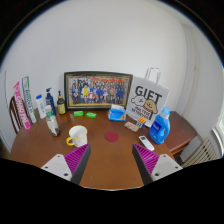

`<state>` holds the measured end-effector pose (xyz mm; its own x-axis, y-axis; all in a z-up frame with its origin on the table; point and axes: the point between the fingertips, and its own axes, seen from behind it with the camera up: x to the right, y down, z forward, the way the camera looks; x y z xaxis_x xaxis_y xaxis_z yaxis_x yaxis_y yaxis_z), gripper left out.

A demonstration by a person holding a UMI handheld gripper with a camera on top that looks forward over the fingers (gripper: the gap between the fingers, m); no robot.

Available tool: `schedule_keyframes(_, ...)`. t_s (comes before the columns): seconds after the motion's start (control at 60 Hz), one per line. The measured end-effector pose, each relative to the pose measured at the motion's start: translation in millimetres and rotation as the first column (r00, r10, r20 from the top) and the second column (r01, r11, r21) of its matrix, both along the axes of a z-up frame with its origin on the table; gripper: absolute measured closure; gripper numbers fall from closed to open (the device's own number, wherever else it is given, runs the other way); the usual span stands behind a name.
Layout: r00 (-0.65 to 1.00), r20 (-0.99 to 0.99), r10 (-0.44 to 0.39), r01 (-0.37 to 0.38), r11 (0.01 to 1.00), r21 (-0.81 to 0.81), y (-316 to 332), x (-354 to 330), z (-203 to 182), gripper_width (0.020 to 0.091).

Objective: Pour water

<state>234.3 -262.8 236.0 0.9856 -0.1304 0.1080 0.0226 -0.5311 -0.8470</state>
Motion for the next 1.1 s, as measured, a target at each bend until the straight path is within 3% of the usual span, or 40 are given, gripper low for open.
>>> schedule_keyframes(0.217,0.998,-0.015,0.061,-0.062,0.998,-0.024,13.7,-54.4,-11.7,0.0247)
schedule_keyframes(0.483,0.970,-0.076,0.231,-0.234,0.972,-0.030,53.7,-201.3,-47.3,0.0250)
schedule_keyframes(0.633,0.953,-0.069,0.296,-0.293,0.955,0.045,110.2,-274.6,-61.9,0.0249)
schedule_keyframes(0.85,0.948,-0.091,0.305,-0.294,0.949,0.110,201.2,-318.8,-98.5,0.0249)
schedule_keyframes(1.1,0.950,-0.127,0.287,-0.270,0.953,0.136,270.4,-324.0,-152.3,0.0265)
